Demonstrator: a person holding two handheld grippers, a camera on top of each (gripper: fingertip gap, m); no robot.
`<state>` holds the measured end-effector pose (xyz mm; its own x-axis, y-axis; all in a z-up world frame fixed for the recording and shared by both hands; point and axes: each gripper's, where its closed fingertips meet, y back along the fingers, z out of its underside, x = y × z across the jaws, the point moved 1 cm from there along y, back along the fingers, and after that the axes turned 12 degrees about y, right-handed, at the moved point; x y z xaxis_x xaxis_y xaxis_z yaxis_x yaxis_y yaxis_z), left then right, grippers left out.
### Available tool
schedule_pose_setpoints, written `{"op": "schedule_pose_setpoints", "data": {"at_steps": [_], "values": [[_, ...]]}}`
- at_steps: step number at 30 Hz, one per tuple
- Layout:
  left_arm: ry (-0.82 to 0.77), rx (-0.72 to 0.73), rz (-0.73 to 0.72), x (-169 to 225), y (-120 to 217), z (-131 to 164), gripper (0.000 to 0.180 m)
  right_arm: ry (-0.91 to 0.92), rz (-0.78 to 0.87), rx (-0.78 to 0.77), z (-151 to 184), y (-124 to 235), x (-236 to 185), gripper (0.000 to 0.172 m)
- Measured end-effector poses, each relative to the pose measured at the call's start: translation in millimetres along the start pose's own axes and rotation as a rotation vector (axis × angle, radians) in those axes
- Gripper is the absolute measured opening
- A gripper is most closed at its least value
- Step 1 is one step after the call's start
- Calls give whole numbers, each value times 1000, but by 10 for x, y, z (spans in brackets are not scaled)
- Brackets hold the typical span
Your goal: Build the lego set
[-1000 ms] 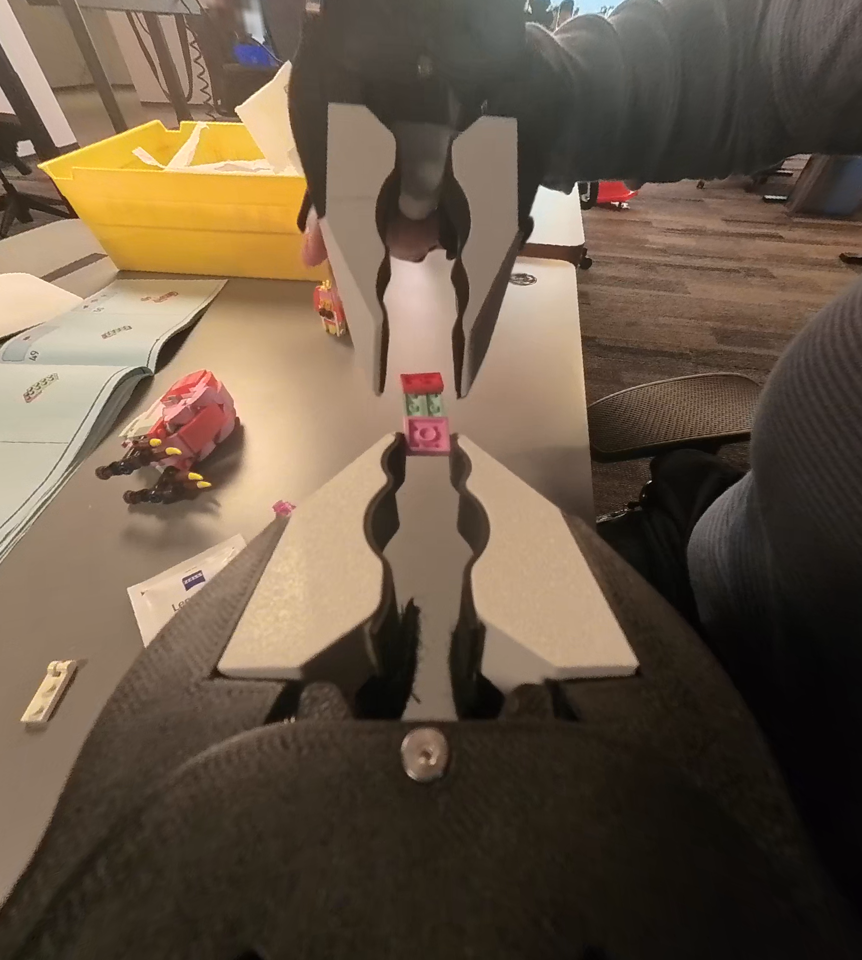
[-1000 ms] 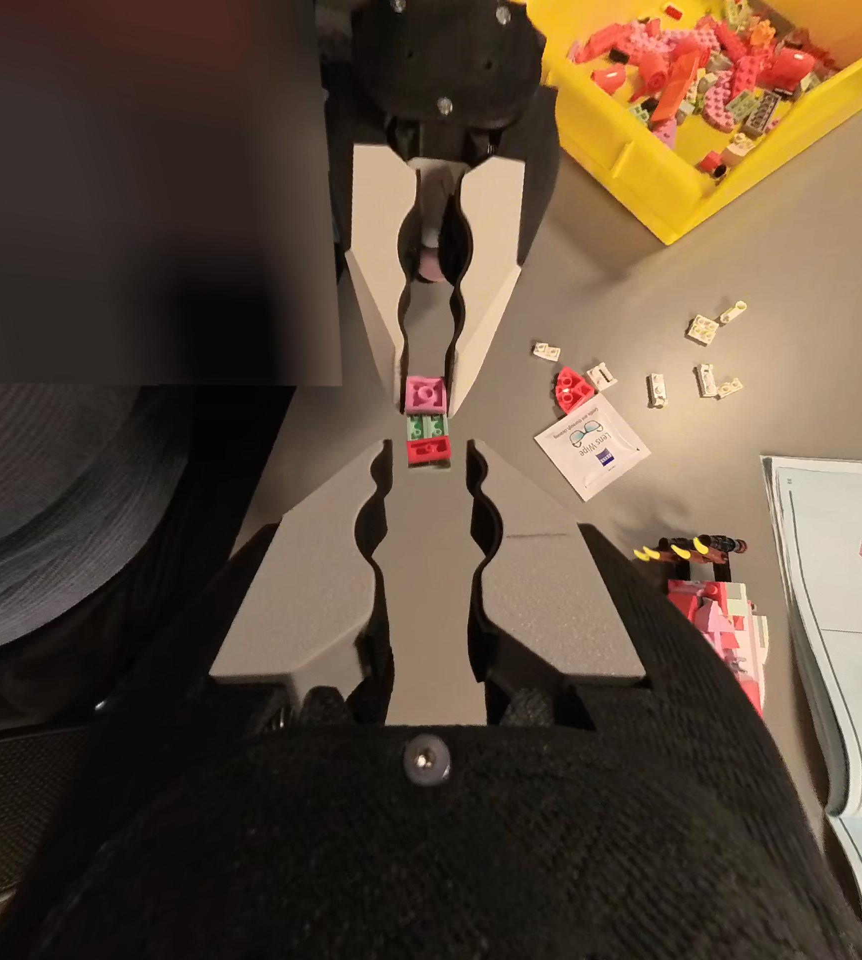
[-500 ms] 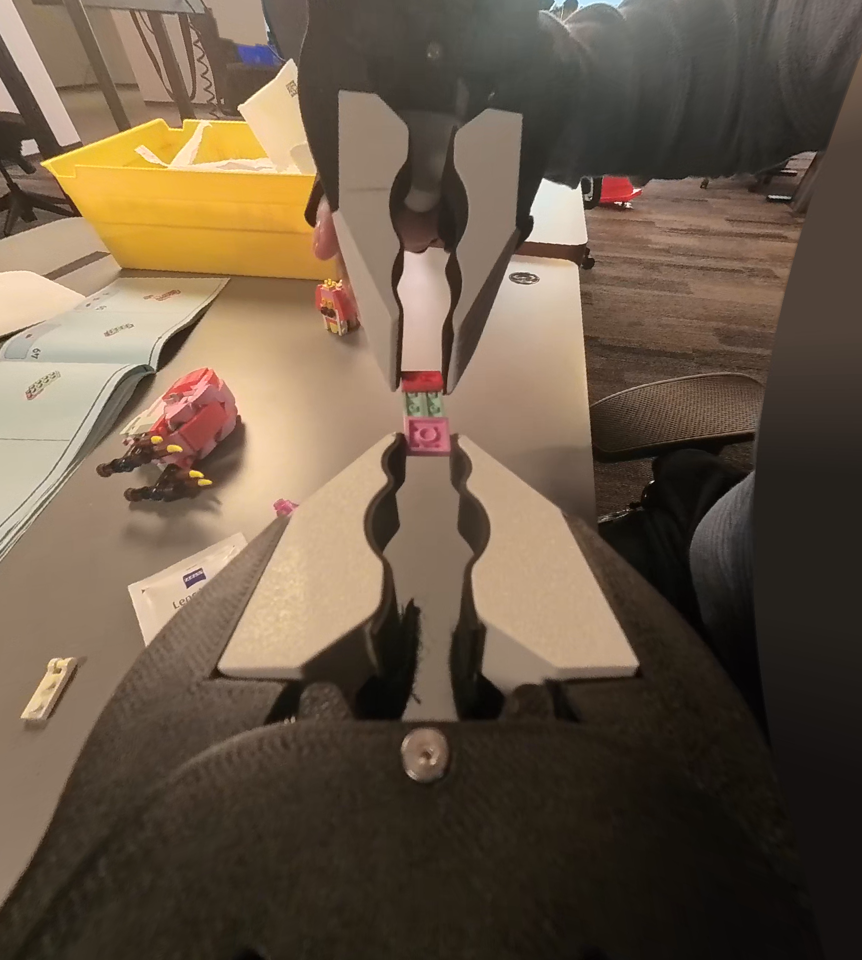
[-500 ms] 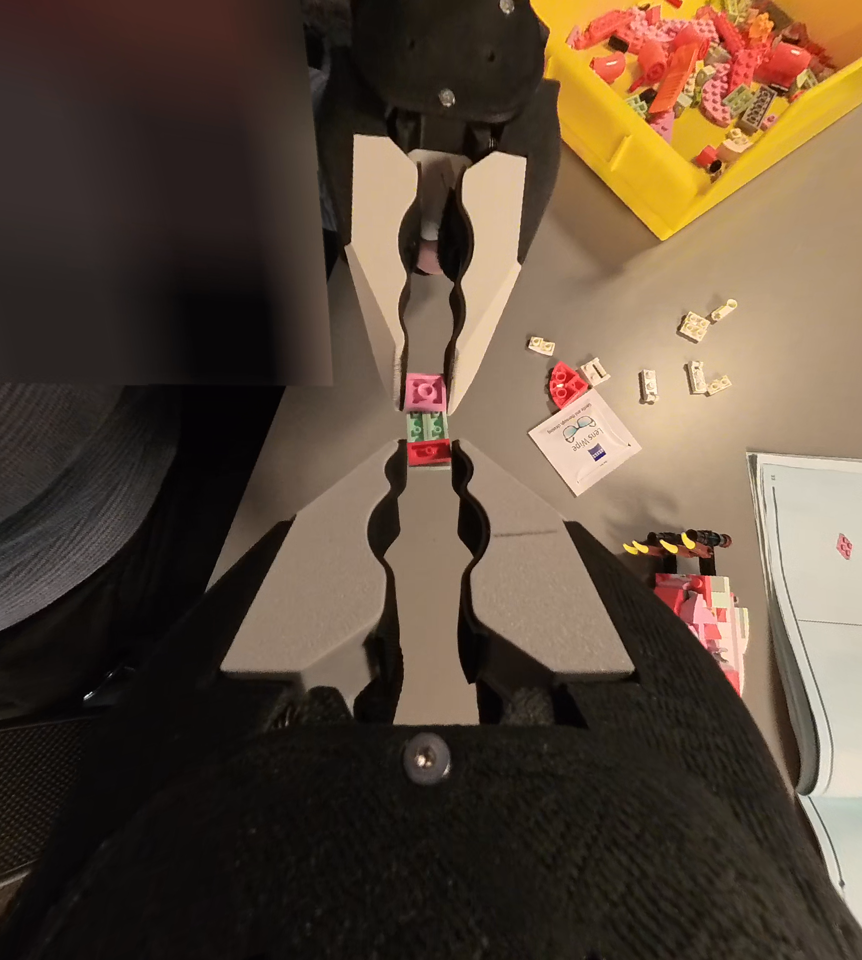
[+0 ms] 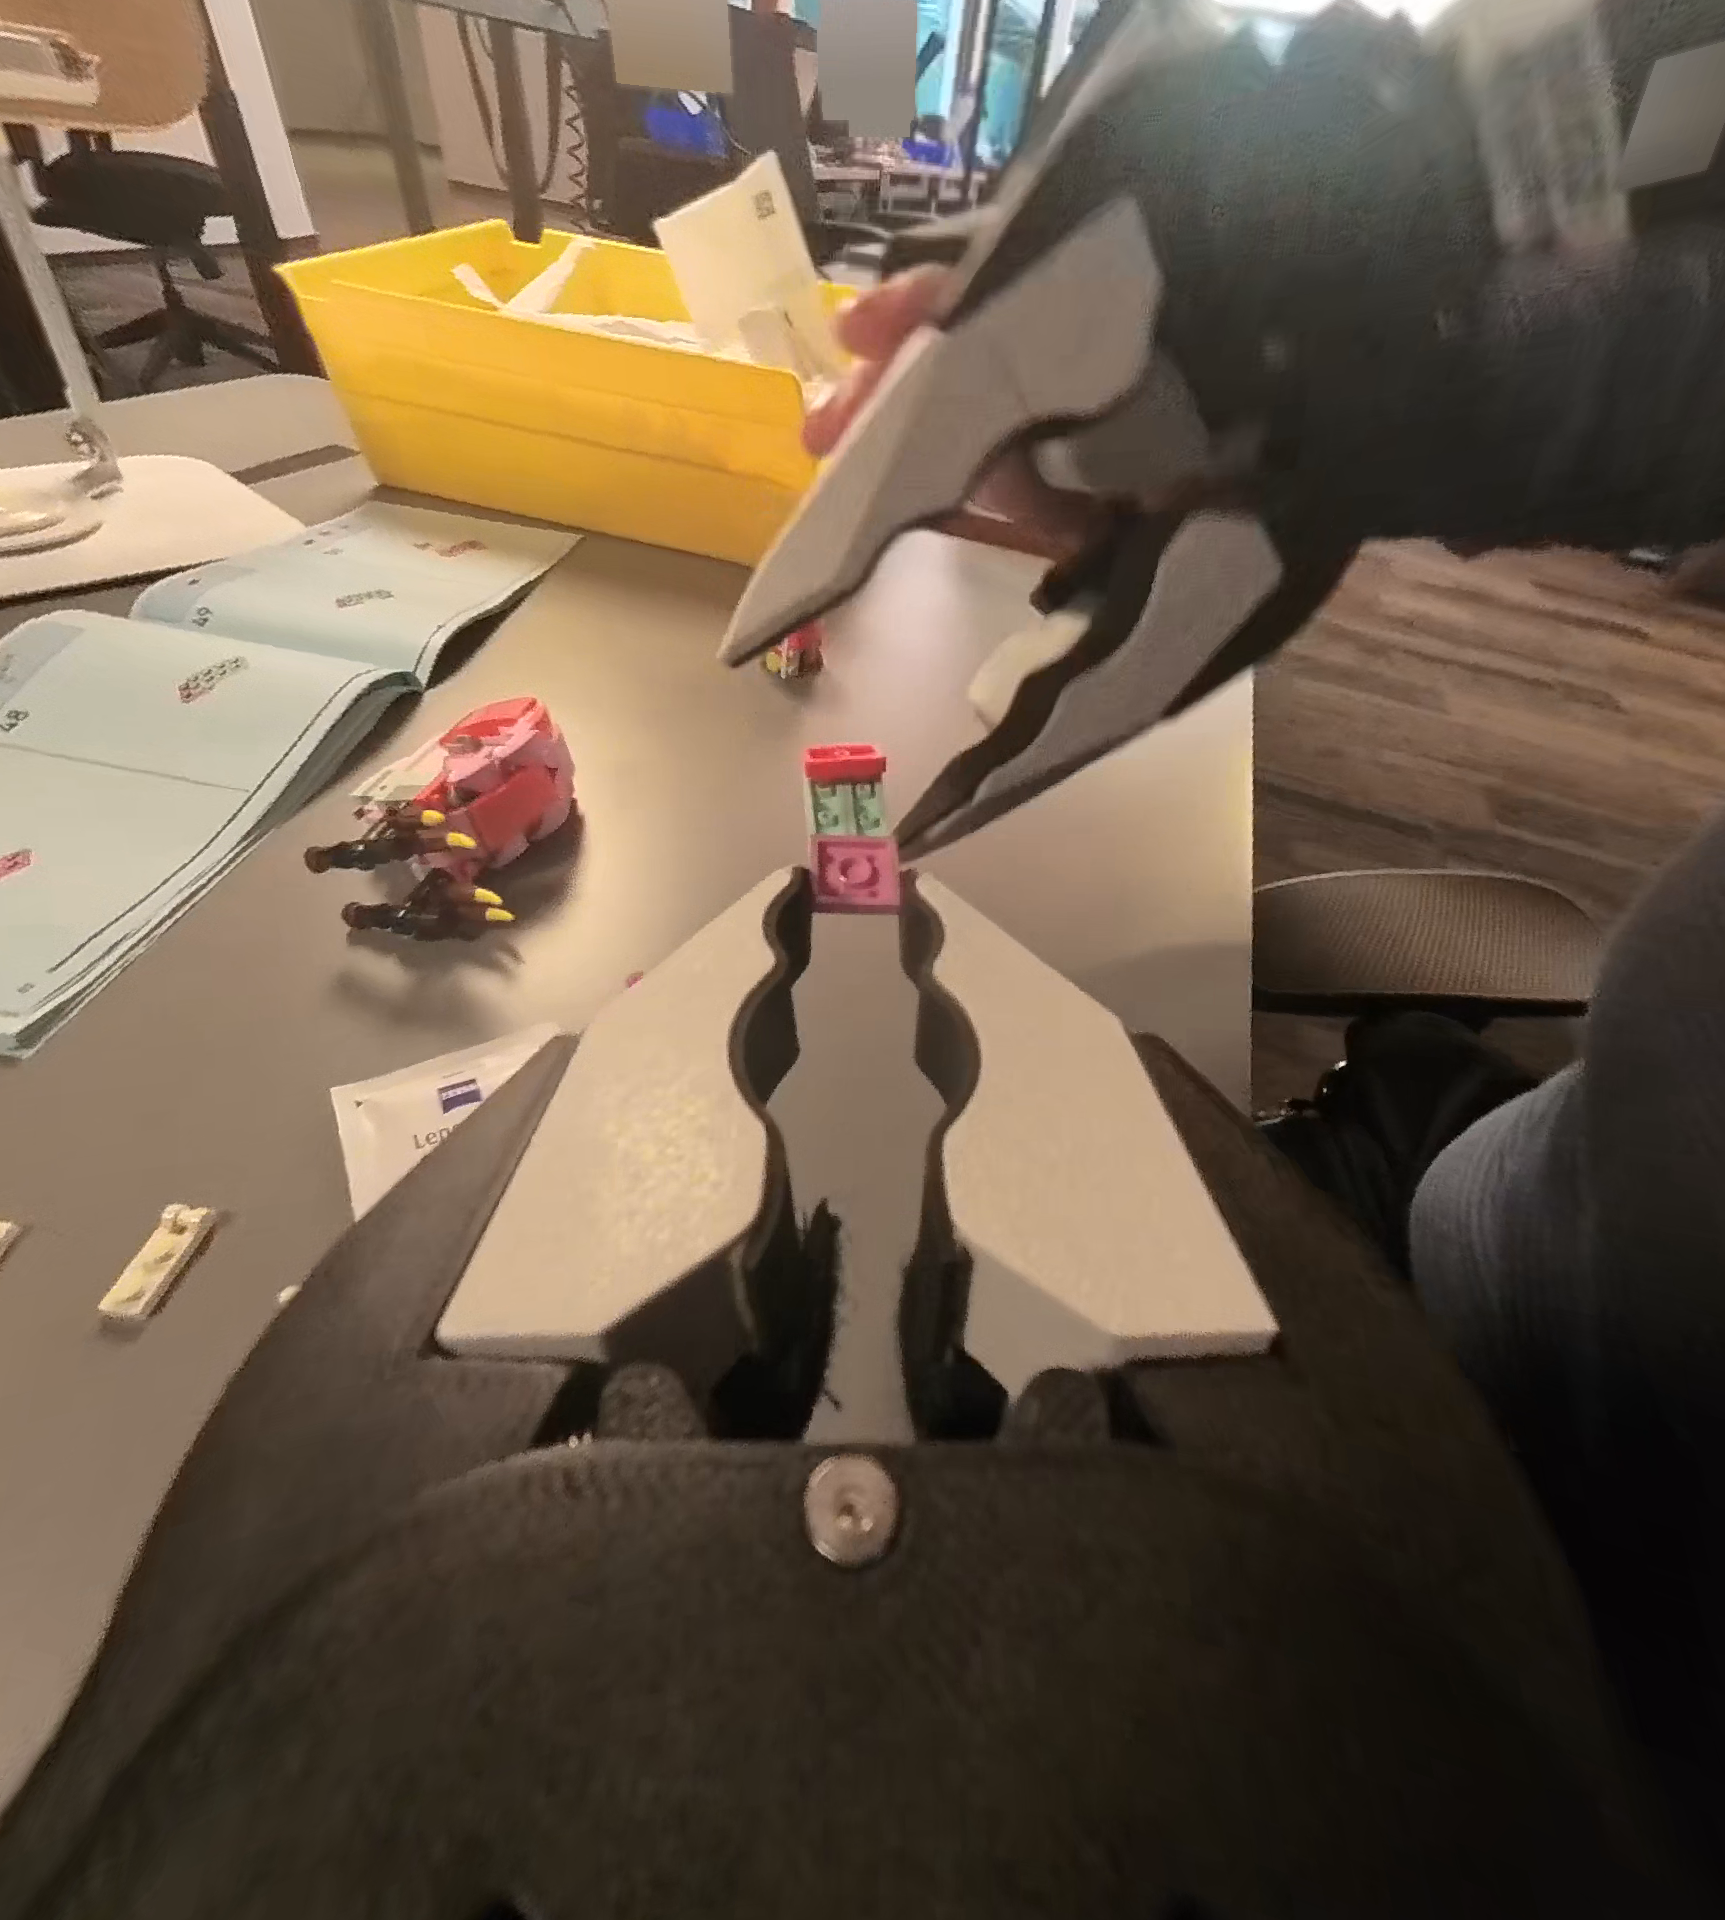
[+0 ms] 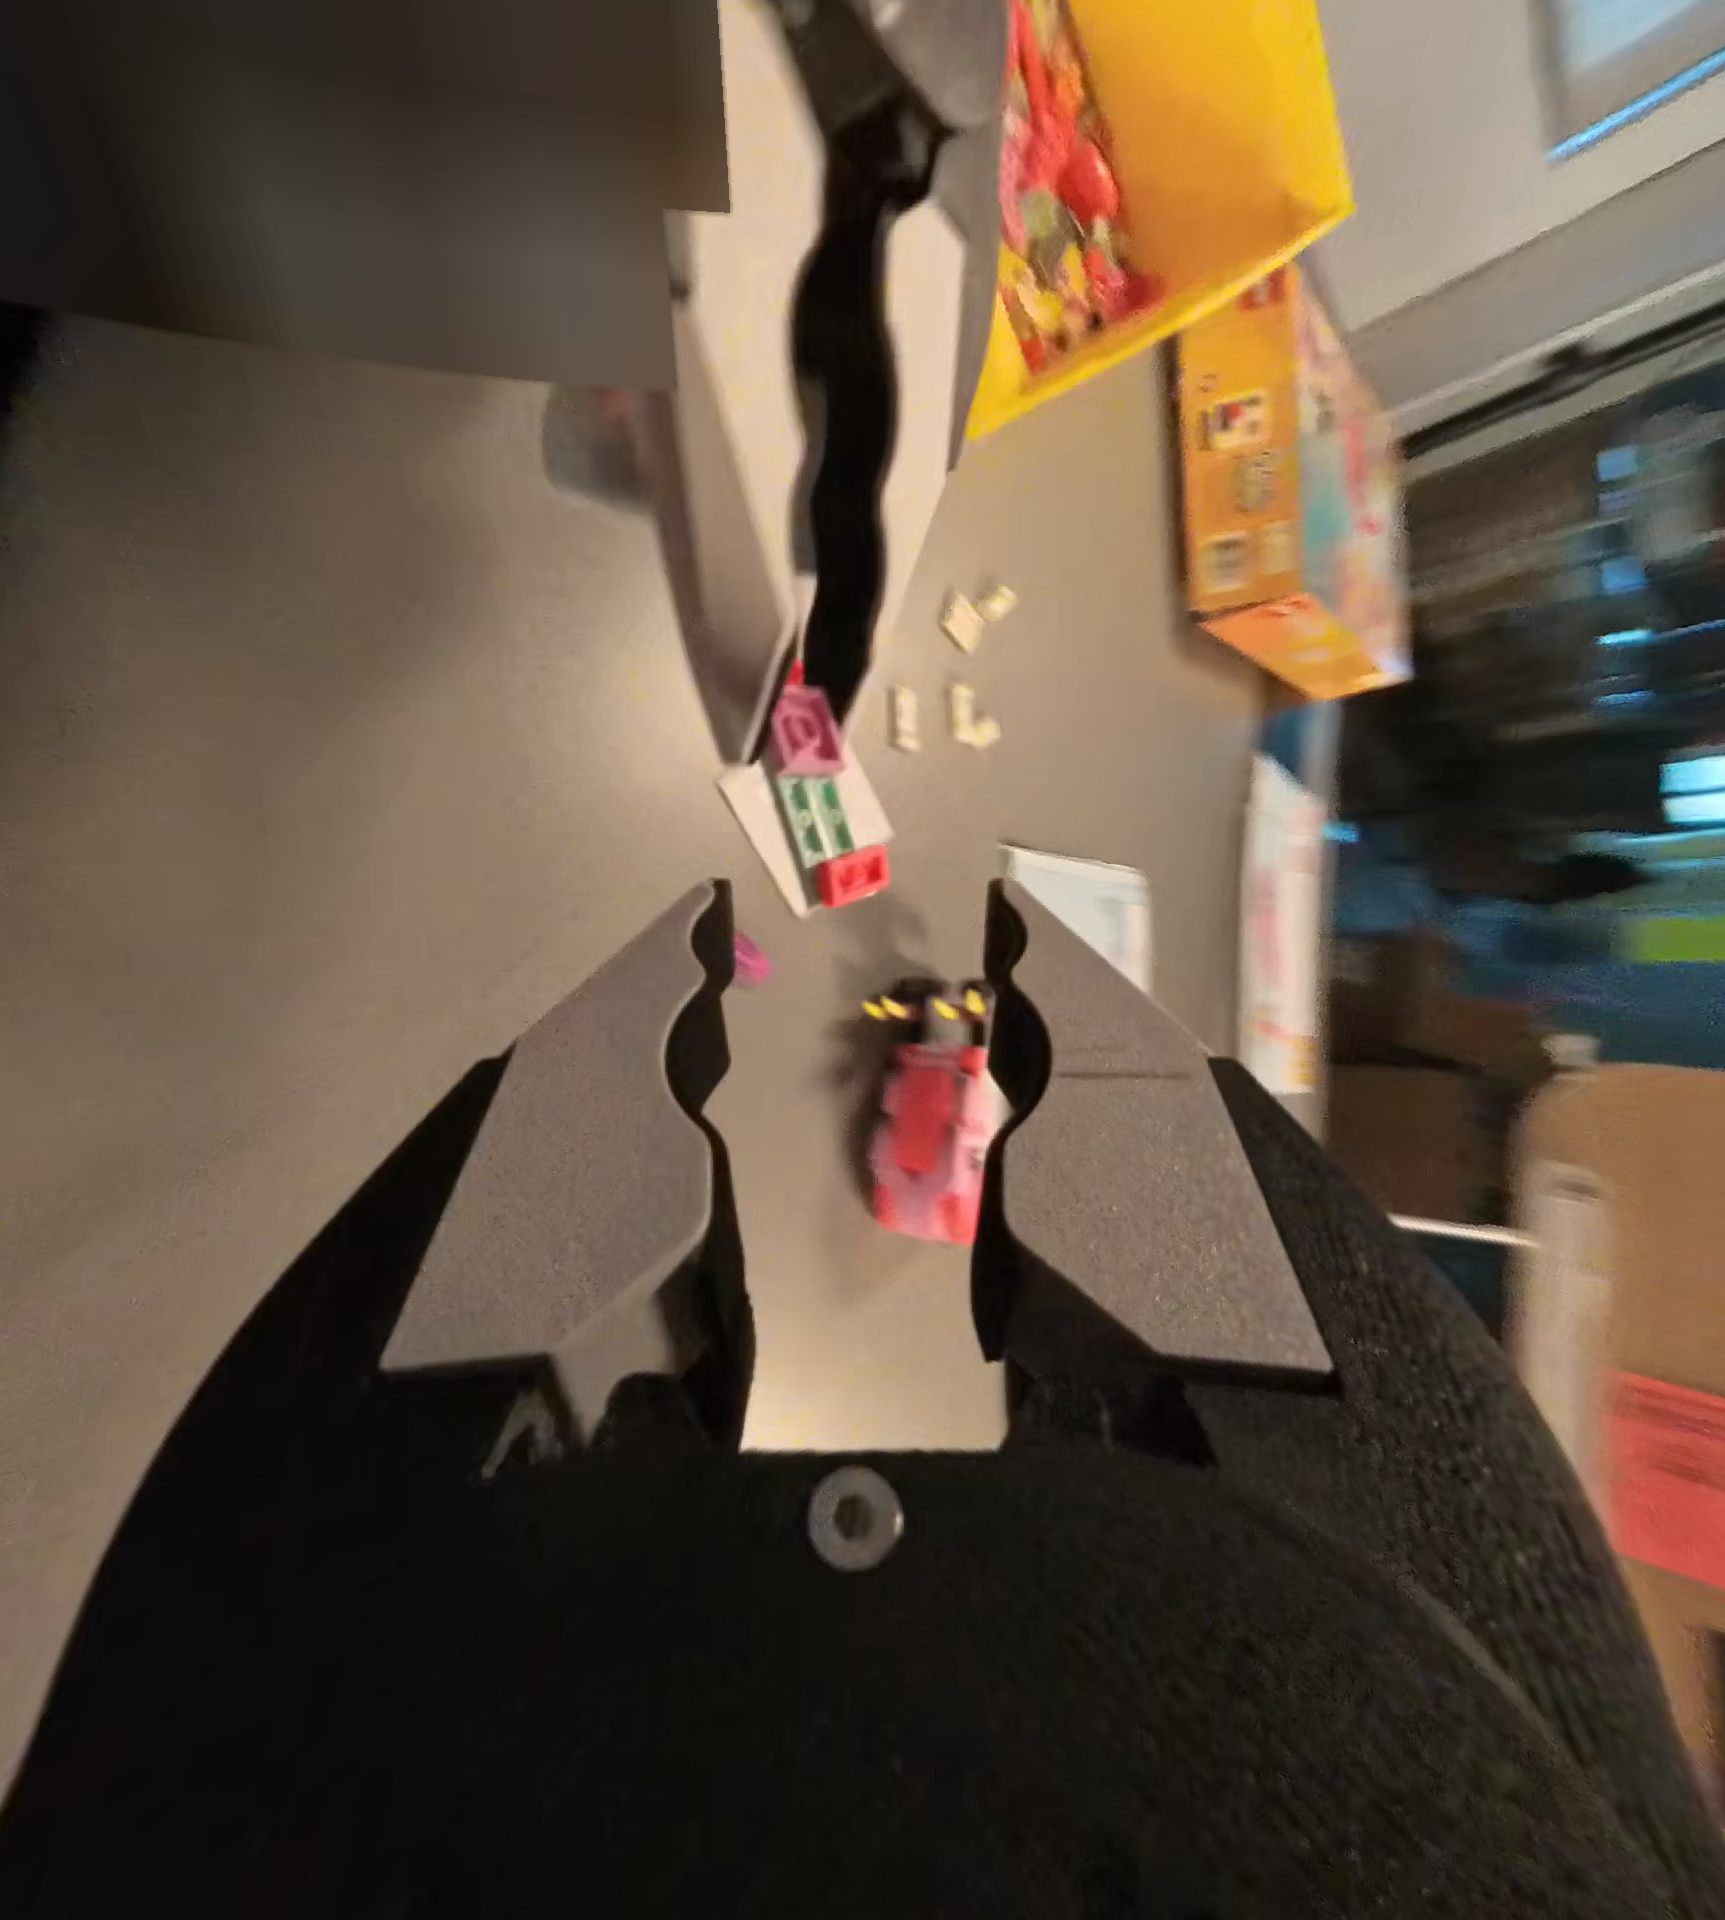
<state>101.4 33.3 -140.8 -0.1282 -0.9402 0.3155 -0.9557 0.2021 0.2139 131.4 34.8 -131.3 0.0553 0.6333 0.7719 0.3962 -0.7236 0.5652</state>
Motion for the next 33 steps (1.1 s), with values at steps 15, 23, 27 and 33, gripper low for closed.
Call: {"op": "schedule_pose_setpoints", "data": {"at_steps": [15,23,27,33], "values": [[73,19,39,29,-37,-25,15,558,383,-321,25,-61,31,8],[74,-24,23,24,-122,40,15,623,349,-363,92,-43,-19,6],[70,-48,-7,1,-171,85,15,685,326,-373,134,-61,-47,7],[-145,10,-150,-17,-183,-23,45,100,100,-215,230,-123,-155,7]]}}
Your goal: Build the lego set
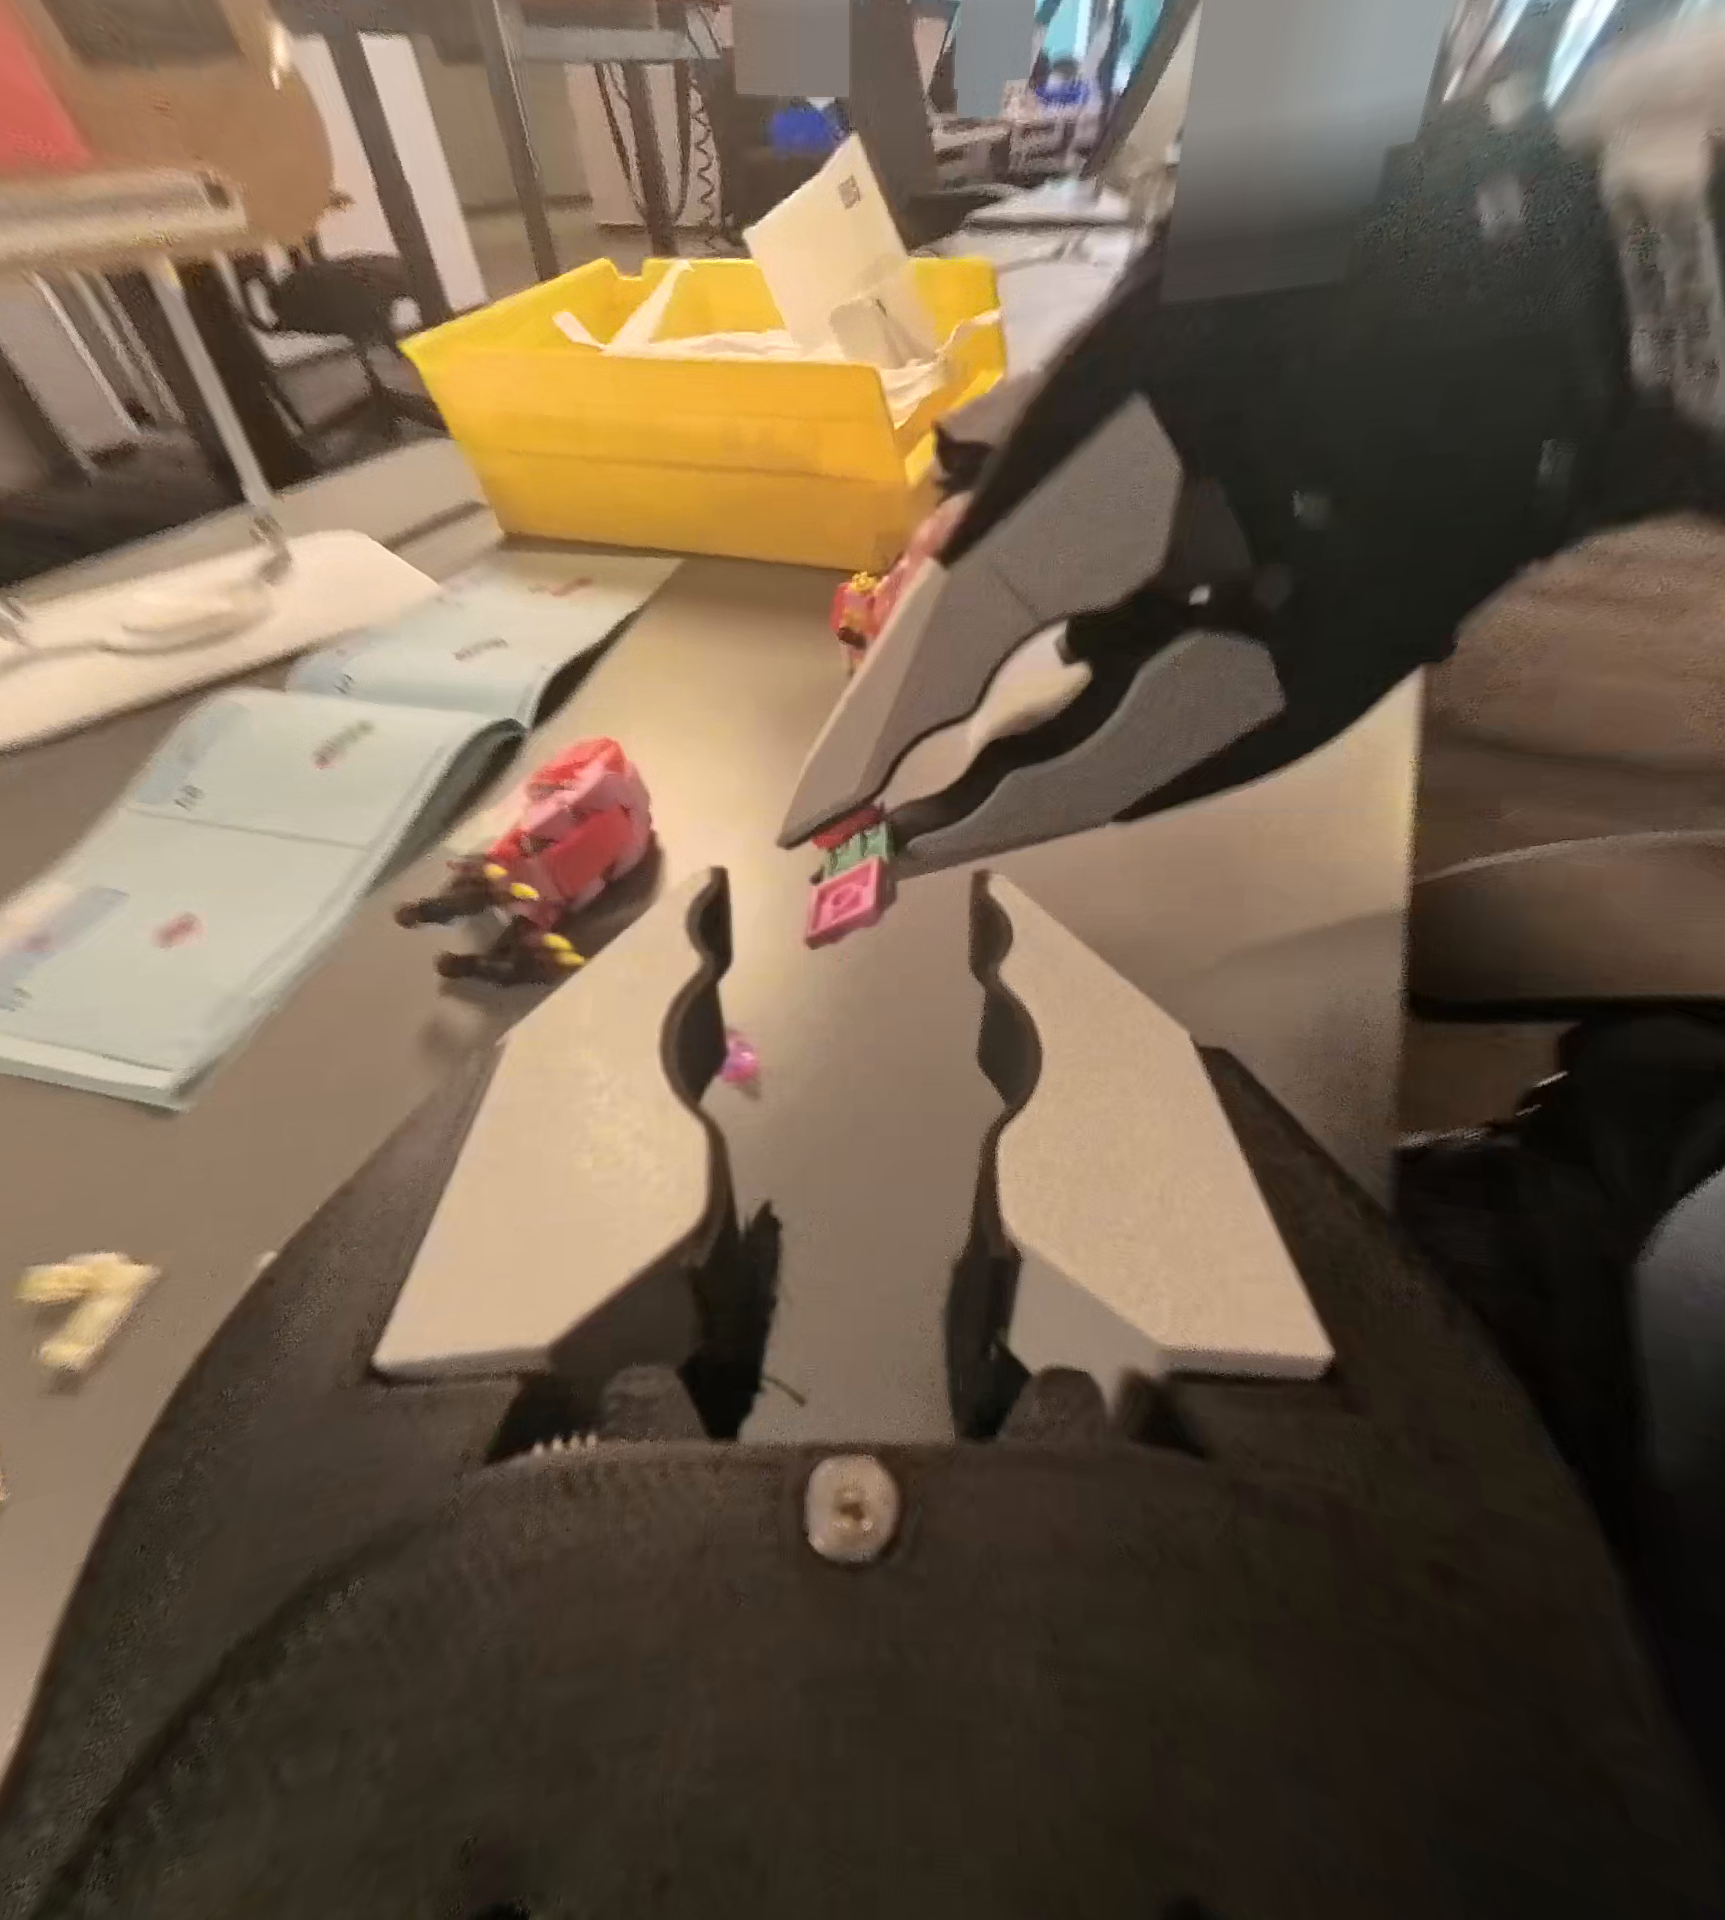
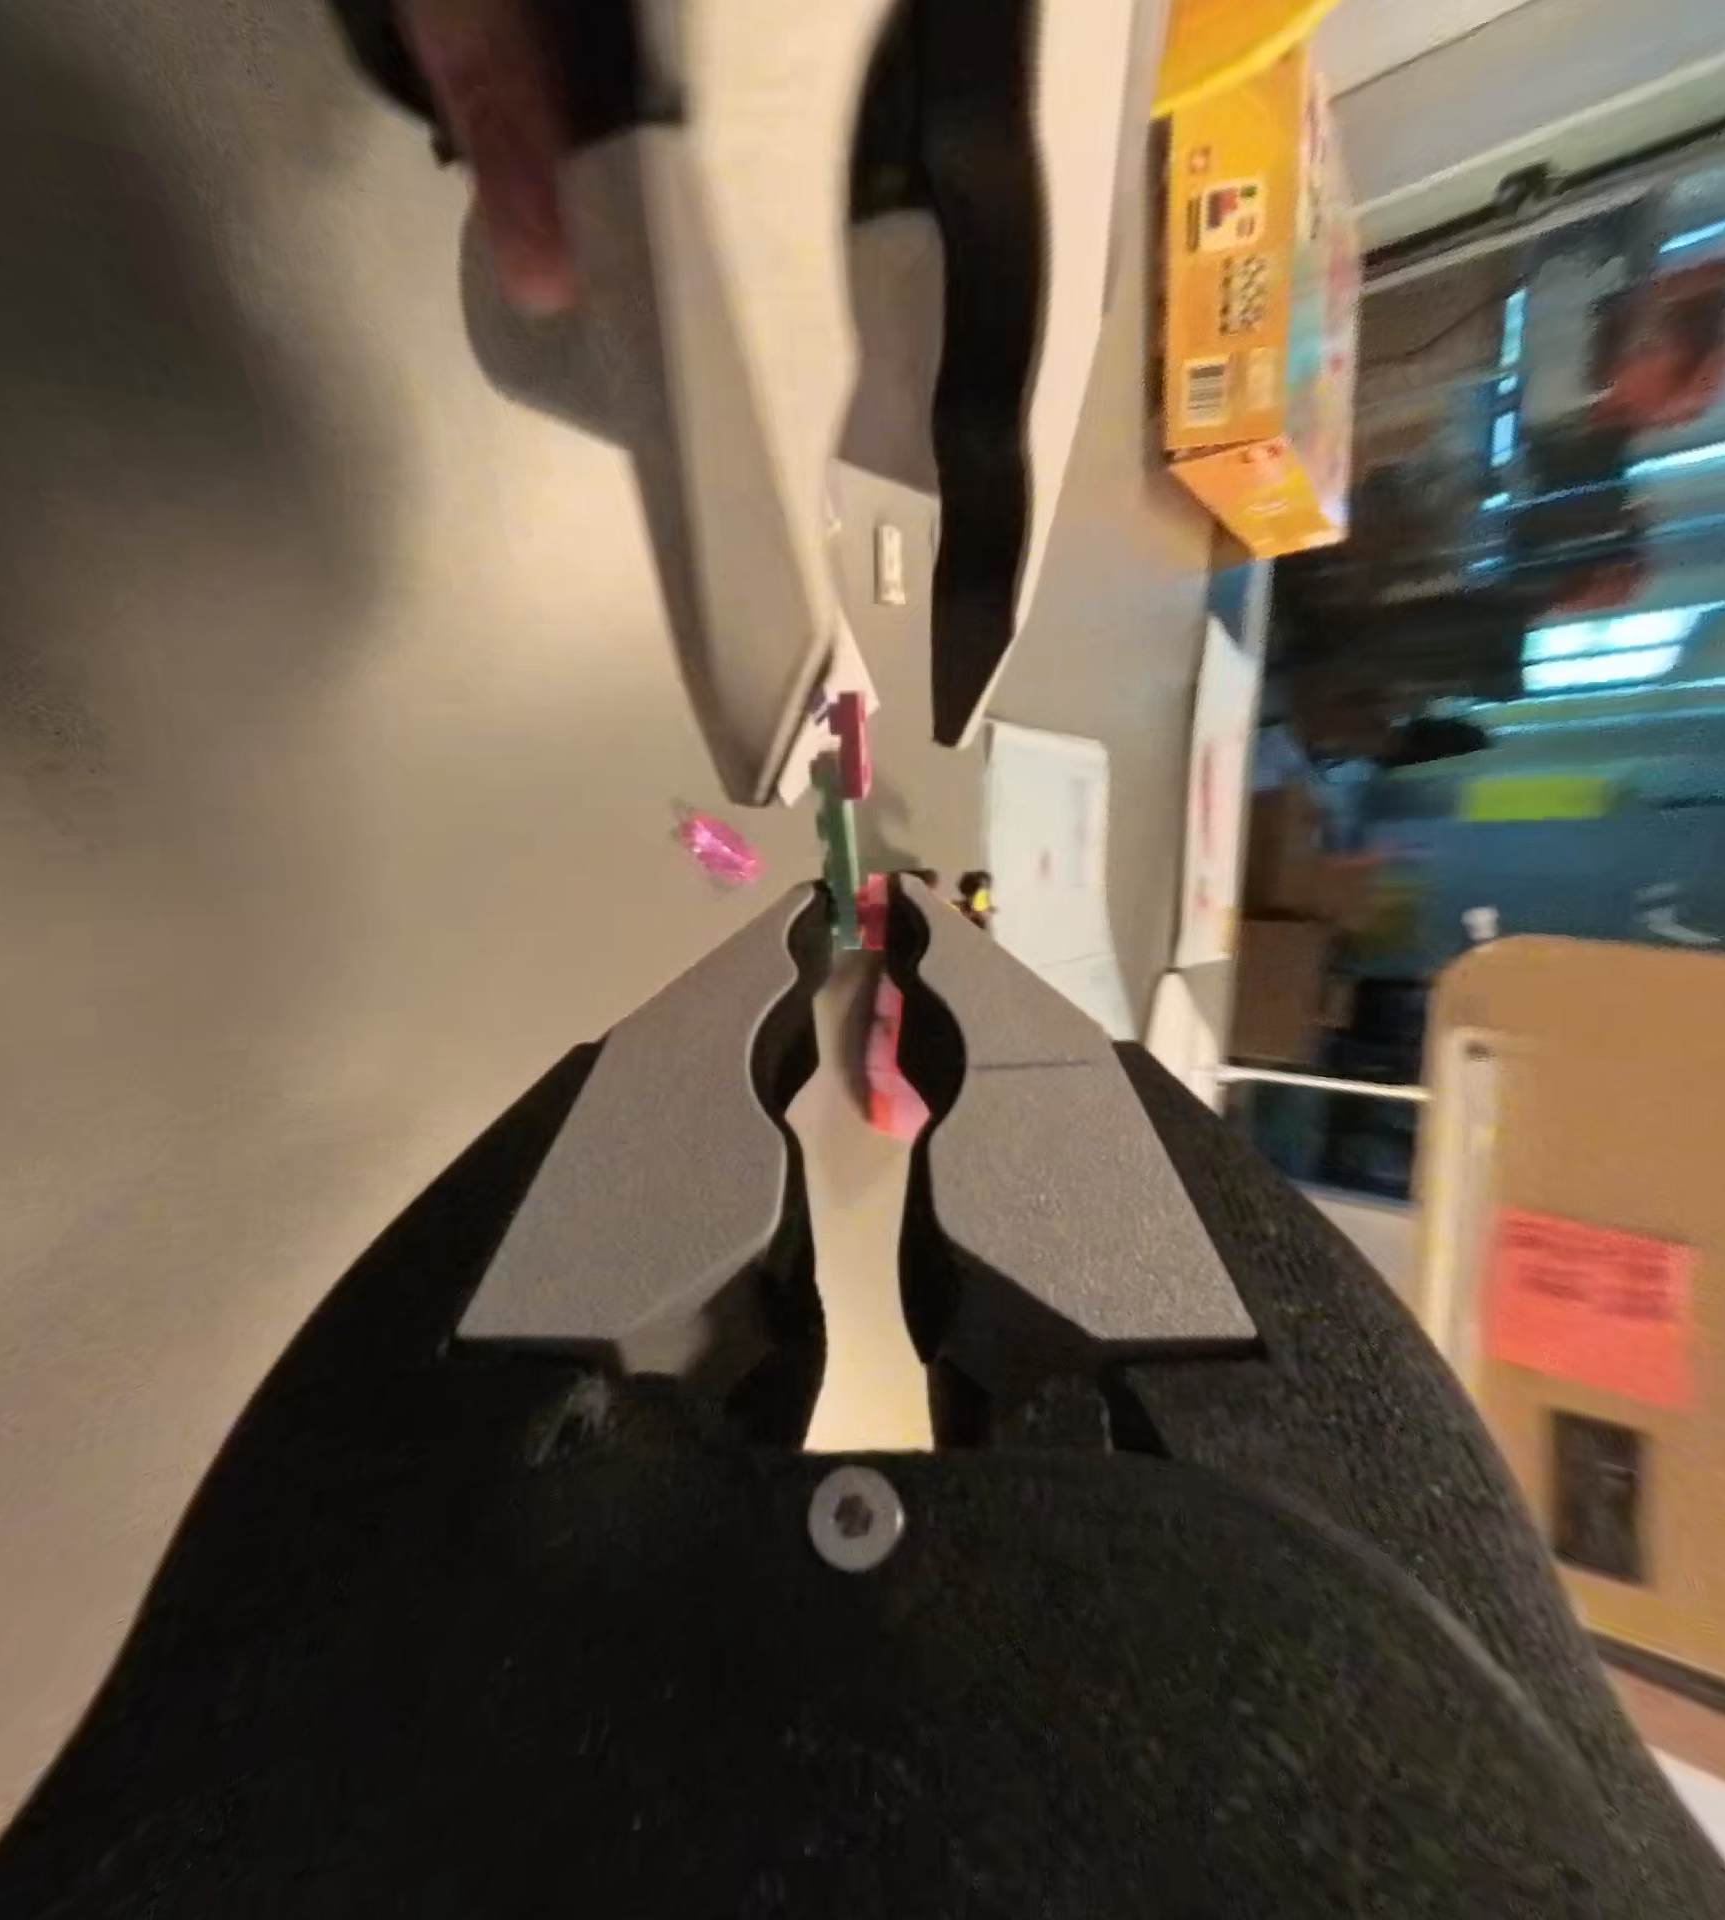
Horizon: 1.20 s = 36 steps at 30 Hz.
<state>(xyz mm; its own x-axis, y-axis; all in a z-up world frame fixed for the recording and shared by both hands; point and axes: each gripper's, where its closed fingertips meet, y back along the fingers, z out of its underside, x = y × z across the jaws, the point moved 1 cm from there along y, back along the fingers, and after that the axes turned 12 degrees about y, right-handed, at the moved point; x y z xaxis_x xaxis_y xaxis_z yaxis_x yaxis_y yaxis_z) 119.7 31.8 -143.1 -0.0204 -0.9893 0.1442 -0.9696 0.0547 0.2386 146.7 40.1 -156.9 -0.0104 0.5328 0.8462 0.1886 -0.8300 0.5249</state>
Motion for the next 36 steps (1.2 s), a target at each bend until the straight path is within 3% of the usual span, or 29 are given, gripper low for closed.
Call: {"op": "schedule_pose_setpoints", "data": {"at_steps": [4,10,23,27,32,36], "values": [[-325,-65,-95,15,-29,64,39,-104,-77,47,-3,8,-27,7],[-495,-59,-98,78,-40,56,9,-103,-107,66,-39,16,-76,7],[-469,-60,-81,94,-31,7,7,64,-6,5,-33,25,-38,7],[-487,-68,-65,120,-37,45,7,87,-33,12,-39,34,-83,6],[-514,-80,-49,156,-60,90,7,-30,-160,99,-45,35,-180,5],[-498,-91,-52,140,-83,116,7,16,-146,79,-17,15,-192,5]]}}
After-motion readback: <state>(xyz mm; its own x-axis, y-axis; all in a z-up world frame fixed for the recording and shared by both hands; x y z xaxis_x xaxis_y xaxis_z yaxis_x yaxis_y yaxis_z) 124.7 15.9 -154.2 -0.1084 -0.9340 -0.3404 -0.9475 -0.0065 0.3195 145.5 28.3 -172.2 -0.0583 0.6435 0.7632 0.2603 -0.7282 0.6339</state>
